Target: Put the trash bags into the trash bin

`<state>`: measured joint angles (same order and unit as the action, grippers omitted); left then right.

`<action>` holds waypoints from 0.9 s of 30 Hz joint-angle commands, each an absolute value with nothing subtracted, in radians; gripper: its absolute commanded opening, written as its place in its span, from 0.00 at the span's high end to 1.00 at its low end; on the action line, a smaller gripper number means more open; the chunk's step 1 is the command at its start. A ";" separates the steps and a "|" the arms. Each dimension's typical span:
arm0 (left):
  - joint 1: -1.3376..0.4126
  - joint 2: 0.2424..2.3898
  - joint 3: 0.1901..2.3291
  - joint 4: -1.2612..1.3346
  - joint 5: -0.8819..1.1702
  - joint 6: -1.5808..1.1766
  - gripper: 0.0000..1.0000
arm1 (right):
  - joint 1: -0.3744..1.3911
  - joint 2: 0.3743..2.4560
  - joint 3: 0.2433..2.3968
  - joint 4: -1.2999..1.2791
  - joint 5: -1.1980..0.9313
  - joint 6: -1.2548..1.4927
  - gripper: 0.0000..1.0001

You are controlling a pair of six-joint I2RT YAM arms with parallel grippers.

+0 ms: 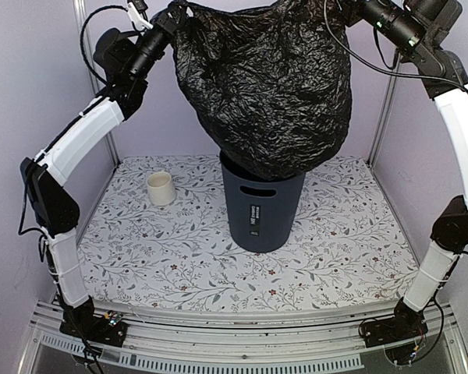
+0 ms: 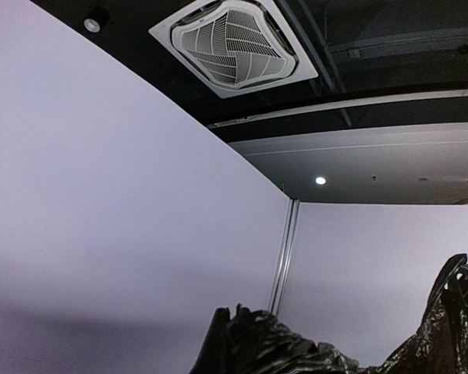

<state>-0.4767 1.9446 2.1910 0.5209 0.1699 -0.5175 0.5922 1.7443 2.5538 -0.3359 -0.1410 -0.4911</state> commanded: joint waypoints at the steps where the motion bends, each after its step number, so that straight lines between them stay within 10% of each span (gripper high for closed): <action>1: -0.469 1.957 2.213 0.570 0.169 -0.567 1.00 | 0.584 1.741 2.570 -0.295 -0.098 -0.501 0.98; 27: -0.369 1.634 1.648 0.639 0.085 -0.551 1.00 | 0.628 1.826 2.585 -0.407 -0.387 -0.417 0.97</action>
<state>-0.3981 1.6798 1.6978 0.6155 0.1276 -0.5522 0.6075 1.8061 2.5523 -0.4110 -0.3534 -0.4438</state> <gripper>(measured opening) 0.009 0.030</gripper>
